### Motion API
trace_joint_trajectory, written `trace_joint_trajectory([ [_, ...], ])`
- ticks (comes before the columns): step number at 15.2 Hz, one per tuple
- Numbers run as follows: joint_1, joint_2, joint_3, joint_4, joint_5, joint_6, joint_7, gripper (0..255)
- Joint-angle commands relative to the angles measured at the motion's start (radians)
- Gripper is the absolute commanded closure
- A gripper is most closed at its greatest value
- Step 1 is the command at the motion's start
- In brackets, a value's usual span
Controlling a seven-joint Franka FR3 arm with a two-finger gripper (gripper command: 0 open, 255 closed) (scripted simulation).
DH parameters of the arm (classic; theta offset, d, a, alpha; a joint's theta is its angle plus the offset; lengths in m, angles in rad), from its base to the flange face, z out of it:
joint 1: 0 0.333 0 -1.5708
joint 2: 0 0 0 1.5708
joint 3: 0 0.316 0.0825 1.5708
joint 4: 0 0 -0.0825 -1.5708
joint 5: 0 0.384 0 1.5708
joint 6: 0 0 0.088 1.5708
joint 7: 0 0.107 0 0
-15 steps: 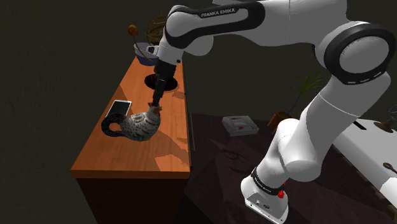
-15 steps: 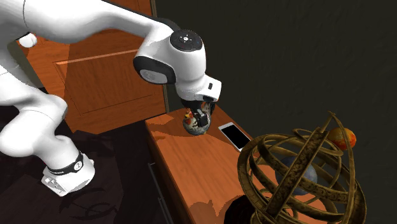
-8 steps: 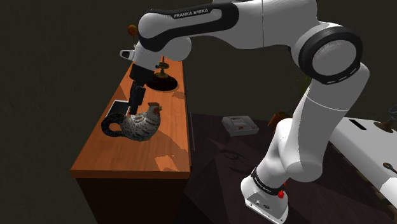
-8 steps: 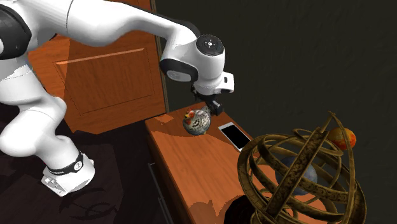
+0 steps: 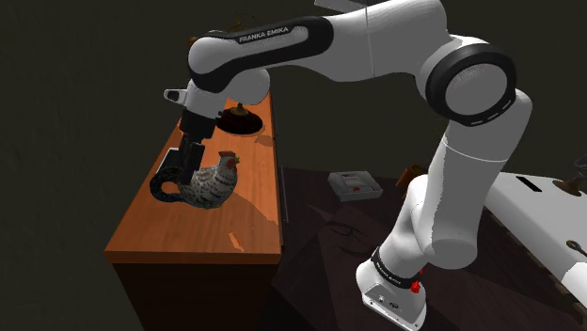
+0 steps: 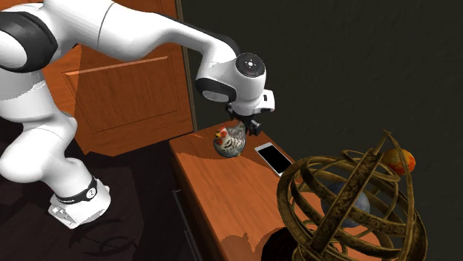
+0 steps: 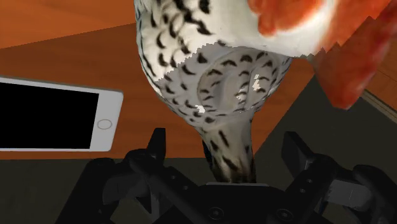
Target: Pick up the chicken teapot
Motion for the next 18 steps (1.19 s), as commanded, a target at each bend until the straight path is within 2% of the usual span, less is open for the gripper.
trace_joint_trajectory([
  [1, 0.001, 0.013, 0.002, -0.009, 0.007, 0.02, -0.012, 0],
  [3, 0.001, 0.016, 0.002, -0.012, 0.009, 0.026, -0.016, 0],
  [4, 0.0, 0.016, 0.002, -0.012, 0.009, 0.025, -0.017, 255],
  [13, 0.001, 0.016, 0.002, -0.012, 0.009, 0.026, -0.016, 255],
  [18, 0.0, -0.01, -0.001, 0.019, -0.008, -0.025, 0.016, 255],
])
